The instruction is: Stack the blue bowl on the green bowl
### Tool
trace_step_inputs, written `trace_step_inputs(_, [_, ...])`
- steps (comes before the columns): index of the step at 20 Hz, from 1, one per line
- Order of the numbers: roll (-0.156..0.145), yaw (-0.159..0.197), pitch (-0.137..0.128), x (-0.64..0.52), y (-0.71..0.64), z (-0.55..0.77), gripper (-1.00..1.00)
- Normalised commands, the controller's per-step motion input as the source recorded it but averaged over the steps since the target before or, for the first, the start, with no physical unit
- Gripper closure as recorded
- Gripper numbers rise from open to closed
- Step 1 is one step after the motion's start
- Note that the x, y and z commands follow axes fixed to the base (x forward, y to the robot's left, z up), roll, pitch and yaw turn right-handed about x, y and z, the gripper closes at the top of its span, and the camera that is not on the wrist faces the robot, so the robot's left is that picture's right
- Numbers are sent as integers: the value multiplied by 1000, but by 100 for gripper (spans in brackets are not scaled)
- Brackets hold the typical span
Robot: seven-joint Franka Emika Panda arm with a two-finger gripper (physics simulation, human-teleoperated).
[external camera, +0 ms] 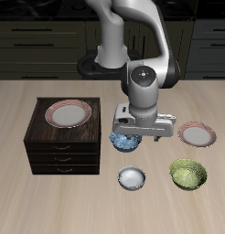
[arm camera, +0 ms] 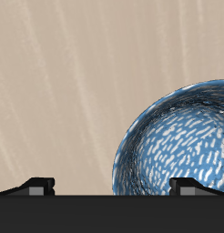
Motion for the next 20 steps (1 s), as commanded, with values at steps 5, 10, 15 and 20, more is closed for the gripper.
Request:
trace_step_inputs(5, [27,-27,22,-58,15,-237,100])
trace_step_inputs(10, [33,-28,24,-81,40,-123,100])
trace_step_inputs(15, [9,-7,1,-29,-6,4,100])
trace_step_inputs(20, [6,17,-42,15,23,286,100])
